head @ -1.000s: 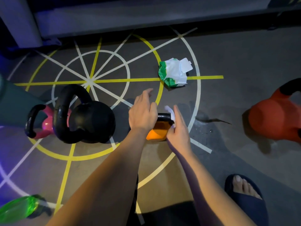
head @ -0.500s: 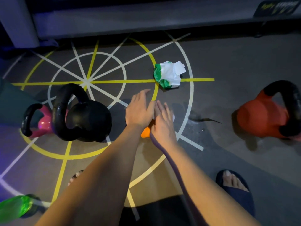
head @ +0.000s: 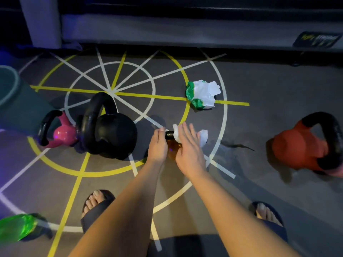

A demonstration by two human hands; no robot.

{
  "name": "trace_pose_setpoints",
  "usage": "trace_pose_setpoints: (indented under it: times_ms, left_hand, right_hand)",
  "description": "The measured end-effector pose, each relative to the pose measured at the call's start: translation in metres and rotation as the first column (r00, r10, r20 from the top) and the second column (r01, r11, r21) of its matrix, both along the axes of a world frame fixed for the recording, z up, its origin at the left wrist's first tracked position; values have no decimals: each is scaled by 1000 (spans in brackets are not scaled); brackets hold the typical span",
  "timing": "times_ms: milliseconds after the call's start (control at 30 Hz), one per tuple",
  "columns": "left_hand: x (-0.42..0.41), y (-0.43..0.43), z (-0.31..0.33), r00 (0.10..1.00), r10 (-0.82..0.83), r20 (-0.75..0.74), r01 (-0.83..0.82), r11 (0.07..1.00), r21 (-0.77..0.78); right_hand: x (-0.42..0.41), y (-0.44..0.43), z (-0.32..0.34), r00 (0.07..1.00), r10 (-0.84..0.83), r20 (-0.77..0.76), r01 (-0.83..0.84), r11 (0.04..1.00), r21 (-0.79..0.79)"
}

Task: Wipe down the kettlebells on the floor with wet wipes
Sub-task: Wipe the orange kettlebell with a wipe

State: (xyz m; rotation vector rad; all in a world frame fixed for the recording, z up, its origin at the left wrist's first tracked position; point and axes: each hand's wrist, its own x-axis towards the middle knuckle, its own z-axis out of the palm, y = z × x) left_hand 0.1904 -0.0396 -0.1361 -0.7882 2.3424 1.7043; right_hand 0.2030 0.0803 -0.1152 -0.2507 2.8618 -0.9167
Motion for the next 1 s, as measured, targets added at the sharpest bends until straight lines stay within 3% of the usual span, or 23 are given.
trace_pose_setpoints:
  times_ms: [67, 167, 233, 400, 467, 600, 767, 900, 1000]
  left_hand:
    - [-2, 2, -2, 1000, 22, 15, -22, 998, 55]
    - [-6, 4, -3, 996, 68, 62, -75, 990, 120]
    - [-6, 7, -6, 994, 78, 74, -88, 986, 141]
    - [-2, 1, -11, 998, 64, 2, -63, 986, 156]
    - [-1, -2, -10, 999, 26, 32, -32, 980, 196]
    - [-1, -3, -5, 998, 18, 57, -30, 975, 222]
    - [-1, -2, -7, 999, 40, 33, -45, 982, 182]
    - [-2, -5, -15, 997, 36, 73, -52, 971, 232]
    - [-1, -9, -19, 999, 20, 46, -30, 971, 236]
  right_hand:
    - [-3, 5, 2, 999, -37, 13, 37, 999, -3]
    - [-7, 24, 2, 951, -272, 148, 282, 958, -56]
    - [-4, 27, 1, 926, -337, 170, 346, 938, -26]
    - [11, 6, 0, 1000, -8, 14, 7, 1000, 18]
    - [8, 13, 0, 998, -46, 46, 46, 999, -6]
    - [-2, 24, 12, 939, -296, 178, 299, 954, 11]
    - [14, 10, 11, 998, 13, 65, -14, 1000, 21]
    - [4, 42, 9, 956, -247, 158, 238, 968, 72]
    - [8, 25, 10, 994, -81, 73, 73, 991, 111]
